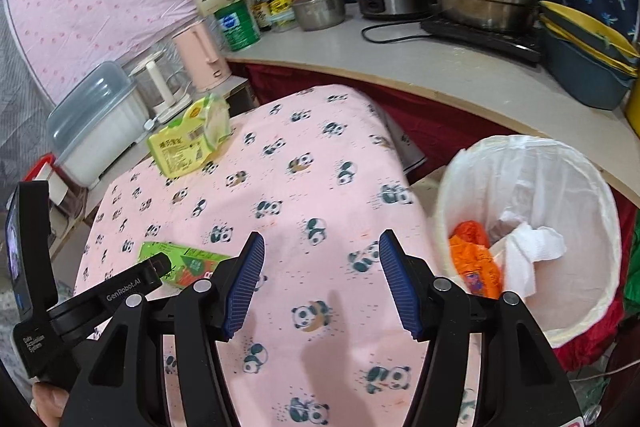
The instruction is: Collect trash
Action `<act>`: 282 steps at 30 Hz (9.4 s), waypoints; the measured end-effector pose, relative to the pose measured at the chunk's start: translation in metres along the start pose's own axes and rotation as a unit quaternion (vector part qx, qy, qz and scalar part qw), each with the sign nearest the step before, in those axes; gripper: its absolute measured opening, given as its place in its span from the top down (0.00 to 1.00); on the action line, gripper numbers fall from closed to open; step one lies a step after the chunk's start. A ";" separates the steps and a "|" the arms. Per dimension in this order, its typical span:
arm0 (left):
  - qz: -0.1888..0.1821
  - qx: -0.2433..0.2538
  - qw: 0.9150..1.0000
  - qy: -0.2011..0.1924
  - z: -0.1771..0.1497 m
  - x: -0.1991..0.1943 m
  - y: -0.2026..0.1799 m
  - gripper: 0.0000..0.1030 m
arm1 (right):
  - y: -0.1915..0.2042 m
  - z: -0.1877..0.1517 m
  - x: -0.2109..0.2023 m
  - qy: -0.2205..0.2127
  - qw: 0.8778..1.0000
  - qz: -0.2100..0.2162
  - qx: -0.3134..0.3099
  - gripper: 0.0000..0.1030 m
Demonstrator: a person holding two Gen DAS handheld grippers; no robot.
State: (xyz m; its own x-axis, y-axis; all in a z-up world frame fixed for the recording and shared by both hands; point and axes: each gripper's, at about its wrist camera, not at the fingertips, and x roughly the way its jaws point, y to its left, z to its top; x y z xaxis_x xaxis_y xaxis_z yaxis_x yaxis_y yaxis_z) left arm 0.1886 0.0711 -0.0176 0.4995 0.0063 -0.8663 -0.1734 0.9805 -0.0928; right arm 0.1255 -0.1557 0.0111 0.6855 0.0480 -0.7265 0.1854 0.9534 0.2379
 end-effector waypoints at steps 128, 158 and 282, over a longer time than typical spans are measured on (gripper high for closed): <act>0.002 0.088 0.996 -0.008 0.108 0.072 0.046 0.84 | 0.144 0.083 0.164 0.027 0.998 0.046 -0.045 0.97; -0.116 0.301 0.946 -0.039 -0.090 -0.089 -0.229 0.84 | -0.156 0.015 -0.100 -0.106 0.982 -0.089 0.129 0.97; -0.072 0.281 0.952 -0.092 -0.131 -0.085 -0.187 0.12 | -0.143 -0.069 -0.102 -0.033 0.985 -0.168 0.024 0.06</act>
State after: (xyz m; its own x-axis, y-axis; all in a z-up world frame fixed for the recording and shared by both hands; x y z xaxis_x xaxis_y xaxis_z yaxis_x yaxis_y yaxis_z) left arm 0.0675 -0.1383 0.0091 0.6332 -0.1518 -0.7589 0.3644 0.9236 0.1194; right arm -0.0196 -0.2764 0.0072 0.6238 -0.2889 -0.7263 0.4410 0.8972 0.0219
